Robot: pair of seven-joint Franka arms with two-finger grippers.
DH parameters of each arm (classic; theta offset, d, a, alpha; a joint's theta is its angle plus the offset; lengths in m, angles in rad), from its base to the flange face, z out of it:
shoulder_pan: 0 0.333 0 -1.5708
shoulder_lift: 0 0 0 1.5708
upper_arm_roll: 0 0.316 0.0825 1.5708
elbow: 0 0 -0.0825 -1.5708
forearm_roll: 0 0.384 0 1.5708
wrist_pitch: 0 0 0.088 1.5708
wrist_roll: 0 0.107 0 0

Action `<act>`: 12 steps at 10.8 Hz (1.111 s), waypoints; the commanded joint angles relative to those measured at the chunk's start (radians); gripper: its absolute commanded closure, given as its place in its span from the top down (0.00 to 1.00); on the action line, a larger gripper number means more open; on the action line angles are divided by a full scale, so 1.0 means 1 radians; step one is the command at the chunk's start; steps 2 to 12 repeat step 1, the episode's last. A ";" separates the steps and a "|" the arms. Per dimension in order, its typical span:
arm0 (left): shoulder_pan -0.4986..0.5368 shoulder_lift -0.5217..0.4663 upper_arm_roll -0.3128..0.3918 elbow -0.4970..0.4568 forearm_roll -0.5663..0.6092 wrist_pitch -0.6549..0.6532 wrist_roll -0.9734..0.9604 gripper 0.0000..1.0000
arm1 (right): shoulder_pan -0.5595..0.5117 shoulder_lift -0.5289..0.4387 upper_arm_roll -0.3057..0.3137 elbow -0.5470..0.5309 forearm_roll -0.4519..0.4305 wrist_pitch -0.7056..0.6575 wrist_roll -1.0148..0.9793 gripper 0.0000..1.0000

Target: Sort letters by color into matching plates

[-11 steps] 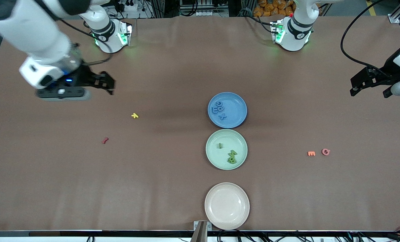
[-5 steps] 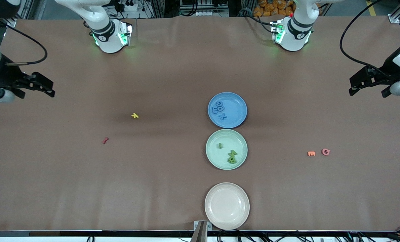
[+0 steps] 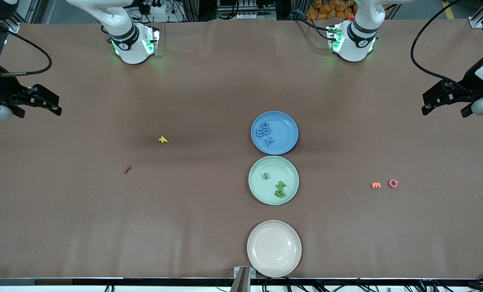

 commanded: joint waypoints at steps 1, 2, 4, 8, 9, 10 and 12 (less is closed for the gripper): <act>0.010 0.000 -0.001 0.010 -0.028 -0.017 0.028 1.00 | -0.002 -0.014 0.006 0.011 0.022 -0.036 -0.015 1.00; 0.010 0.000 -0.001 0.010 -0.028 -0.017 0.028 1.00 | -0.002 -0.014 0.006 0.011 0.022 -0.036 -0.015 1.00; 0.010 0.000 -0.001 0.010 -0.028 -0.017 0.028 1.00 | -0.002 -0.014 0.006 0.011 0.022 -0.036 -0.015 1.00; 0.010 0.000 -0.001 0.010 -0.028 -0.017 0.028 1.00 | -0.002 -0.014 0.006 0.011 0.022 -0.036 -0.015 1.00; 0.010 0.000 -0.001 0.010 -0.028 -0.017 0.028 1.00 | -0.002 -0.014 0.006 0.011 0.022 -0.036 -0.015 1.00; 0.010 0.000 -0.001 0.010 -0.028 -0.017 0.028 1.00 | -0.002 -0.014 0.006 0.011 0.022 -0.036 -0.015 1.00; 0.010 0.000 -0.001 0.010 -0.028 -0.017 0.028 1.00 | -0.002 -0.014 0.006 0.011 0.022 -0.036 -0.015 1.00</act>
